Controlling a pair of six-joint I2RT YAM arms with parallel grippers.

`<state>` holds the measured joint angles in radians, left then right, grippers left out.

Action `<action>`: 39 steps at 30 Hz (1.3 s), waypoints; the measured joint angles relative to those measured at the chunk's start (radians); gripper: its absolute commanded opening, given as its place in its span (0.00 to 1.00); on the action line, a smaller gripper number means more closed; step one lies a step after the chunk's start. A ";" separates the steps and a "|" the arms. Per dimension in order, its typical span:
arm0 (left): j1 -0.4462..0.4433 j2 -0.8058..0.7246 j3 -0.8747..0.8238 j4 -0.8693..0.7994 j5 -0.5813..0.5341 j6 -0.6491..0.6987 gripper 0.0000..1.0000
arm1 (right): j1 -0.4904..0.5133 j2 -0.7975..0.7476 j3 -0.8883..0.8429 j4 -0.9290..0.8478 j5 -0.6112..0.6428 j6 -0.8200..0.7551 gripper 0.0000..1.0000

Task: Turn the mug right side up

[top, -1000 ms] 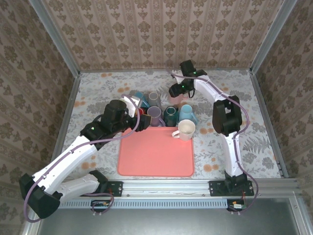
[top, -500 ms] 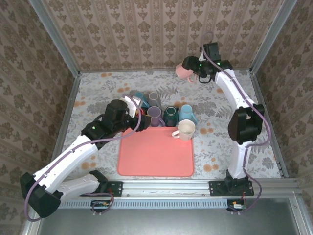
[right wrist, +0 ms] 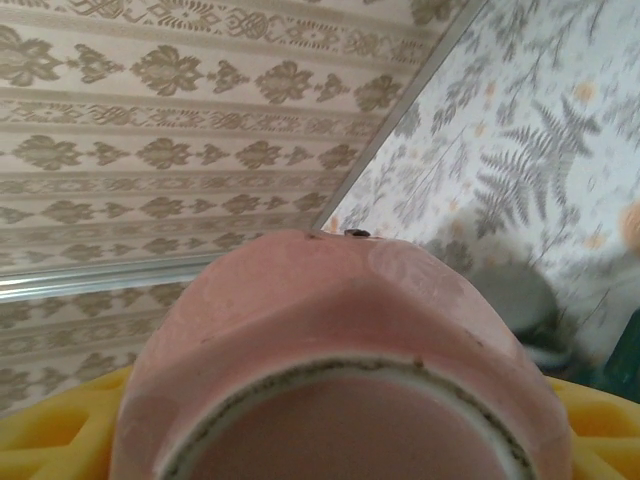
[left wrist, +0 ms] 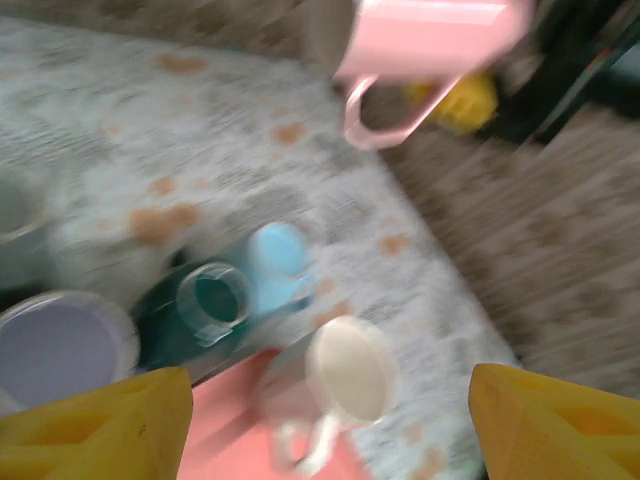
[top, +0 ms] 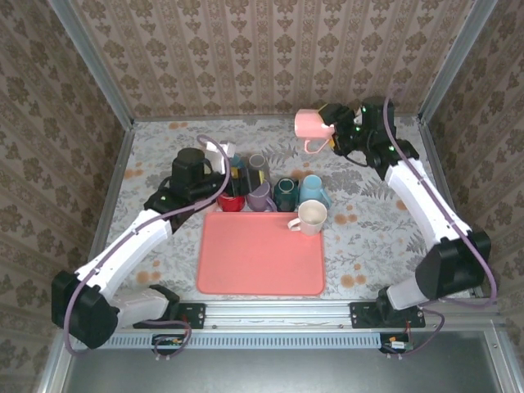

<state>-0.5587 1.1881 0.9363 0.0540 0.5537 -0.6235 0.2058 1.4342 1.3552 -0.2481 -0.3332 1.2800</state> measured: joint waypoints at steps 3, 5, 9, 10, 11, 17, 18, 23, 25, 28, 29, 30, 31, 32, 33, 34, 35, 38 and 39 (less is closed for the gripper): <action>0.004 0.092 -0.035 0.297 0.100 -0.160 0.76 | 0.027 -0.078 -0.069 0.035 -0.013 0.065 0.24; 0.004 0.176 -0.046 0.469 0.146 -0.274 0.78 | 0.052 -0.121 -0.099 0.059 -0.016 0.095 0.24; 0.004 0.319 -0.048 0.725 0.217 -0.459 0.86 | 0.094 -0.175 -0.140 0.119 -0.020 0.143 0.24; 0.004 0.348 -0.048 0.784 0.235 -0.498 0.95 | 0.105 -0.187 -0.154 0.137 -0.021 0.156 0.25; 0.003 0.376 -0.047 0.855 0.250 -0.542 1.00 | 0.113 -0.197 -0.167 0.152 -0.023 0.167 0.25; -0.006 0.446 -0.046 1.076 0.304 -0.680 0.94 | 0.140 -0.209 -0.220 0.201 -0.028 0.216 0.24; -0.010 0.446 -0.046 1.089 0.307 -0.683 0.92 | 0.143 -0.209 -0.226 0.201 -0.028 0.220 0.24; -0.025 0.441 -0.046 1.107 0.311 -0.660 0.77 | 0.168 -0.209 -0.239 0.216 -0.034 0.247 0.24; -0.030 0.438 -0.047 1.107 0.311 -0.635 0.72 | 0.178 -0.209 -0.239 0.235 -0.042 0.256 0.24; -0.030 0.427 -0.050 1.107 0.310 -0.598 0.60 | 0.196 -0.209 -0.239 0.258 -0.050 0.269 0.24; -0.030 0.424 -0.053 1.108 0.311 -0.589 0.54 | 0.201 -0.209 -0.239 0.263 -0.054 0.270 0.24; -0.031 0.422 -0.055 1.112 0.314 -0.579 0.50 | 0.204 -0.208 -0.239 0.266 -0.054 0.272 0.23; -0.032 0.421 -0.056 1.115 0.318 -0.574 0.44 | 0.205 -0.208 -0.239 0.270 -0.057 0.274 0.23; -0.035 0.421 -0.057 1.118 0.318 -0.570 0.38 | 0.205 -0.208 -0.239 0.275 -0.057 0.276 0.23; -0.038 0.421 -0.058 1.122 0.322 -0.567 0.33 | 0.205 -0.208 -0.239 0.280 -0.059 0.279 0.23; -0.042 0.421 -0.058 1.125 0.325 -0.565 0.27 | 0.206 -0.208 -0.240 0.288 -0.063 0.282 0.23; -0.044 0.421 -0.058 1.128 0.327 -0.562 0.20 | 0.207 -0.208 -0.240 0.294 -0.067 0.287 0.23; -0.040 0.421 -0.060 1.146 0.335 -0.535 0.00 | 0.208 -0.209 -0.240 0.307 -0.072 0.311 0.30; -0.039 0.421 -0.060 1.149 0.337 -0.535 0.00 | 0.208 -0.209 -0.240 0.311 -0.073 0.309 0.35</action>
<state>-0.5976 1.6089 0.8764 1.2030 0.8906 -1.1587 0.4133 1.2255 1.1149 0.0624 -0.4061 1.5890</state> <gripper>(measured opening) 0.063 0.718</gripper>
